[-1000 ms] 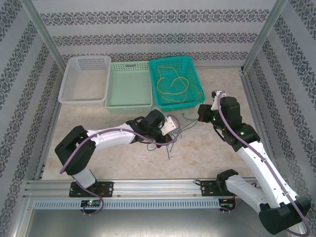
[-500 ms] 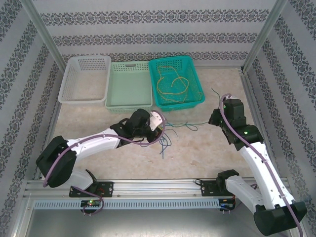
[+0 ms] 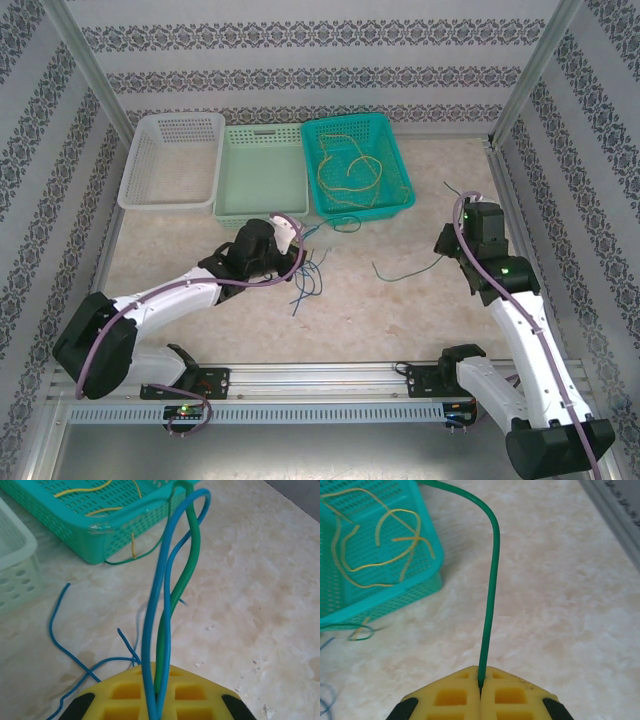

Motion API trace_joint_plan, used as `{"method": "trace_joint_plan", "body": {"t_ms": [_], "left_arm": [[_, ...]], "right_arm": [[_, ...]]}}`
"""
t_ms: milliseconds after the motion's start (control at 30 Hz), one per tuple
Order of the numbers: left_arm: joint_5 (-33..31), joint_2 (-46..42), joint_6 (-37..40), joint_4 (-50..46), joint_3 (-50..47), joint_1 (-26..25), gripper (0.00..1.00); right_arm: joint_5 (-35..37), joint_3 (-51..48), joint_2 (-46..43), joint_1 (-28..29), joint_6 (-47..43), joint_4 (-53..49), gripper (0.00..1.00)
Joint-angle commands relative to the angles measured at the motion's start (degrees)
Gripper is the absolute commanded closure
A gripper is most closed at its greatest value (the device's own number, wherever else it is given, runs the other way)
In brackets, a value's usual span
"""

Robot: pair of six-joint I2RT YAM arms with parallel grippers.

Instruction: Untangle the cables

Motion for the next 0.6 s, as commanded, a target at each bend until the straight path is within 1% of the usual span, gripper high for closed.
{"method": "trace_joint_plan", "body": {"t_ms": [0, 67, 100, 167, 233, 267, 333, 367, 400, 433, 467, 567], "left_arm": [[5.31, 1.8, 0.48, 1.07, 1.6, 0.13, 1.0], [7.88, 3.12, 1.69, -0.26, 2.68, 0.14, 0.99], [9.54, 3.89, 2.55, -1.28, 3.43, 0.0, 0.97], [11.7, 5.7, 4.66, -4.2, 5.19, -0.16, 0.91], [12.81, 7.65, 7.43, -8.65, 7.65, -0.5, 0.81], [13.22, 8.49, 8.97, -11.07, 8.95, -0.48, 0.7], [12.39, 9.12, 10.85, -14.66, 10.62, -0.58, 0.43], [11.17, 8.84, 11.37, -15.55, 10.89, -0.56, 0.18], [9.67, 7.94, 11.66, -15.57, 10.64, -0.51, 0.03], [8.06, 6.92, 11.71, -15.05, 10.11, -0.53, 0.0], [6.03, 5.38, 11.37, -13.65, 9.11, -0.55, 0.0], [0.55, 0.43, 10.97, -10.37, 6.03, -0.47, 0.0]], "right_arm": [[-8.56, -0.36, -2.09, -0.39, 0.89, 4.95, 1.0], [-11.16, 0.25, -2.67, -0.42, 1.93, 6.55, 1.0], [-12.45, 0.77, -2.63, -0.44, 2.44, 7.17, 1.0], [-15.3, 1.62, -2.22, -0.43, 3.17, 8.73, 1.0], [-19.01, 2.03, -1.55, -0.46, 3.48, 10.92, 1.0], [-20.88, 2.07, -1.07, -0.38, 3.78, 12.03, 1.0], [-23.3, 2.28, 0.0, -0.45, 4.58, 13.5, 1.0], [-24.19, 2.38, 0.66, -0.36, 4.7, 14.13, 1.0], [-24.7, 2.44, 1.28, -0.22, 4.72, 14.47, 1.0], [-24.3, 2.6, 1.77, 0.11, 4.48, 14.59, 1.0], [-22.97, 2.75, 2.25, 0.82, 3.89, 14.34, 1.0], [-16.64, 3.18, 2.72, 4.16, 1.33, 13.67, 1.0]]}}
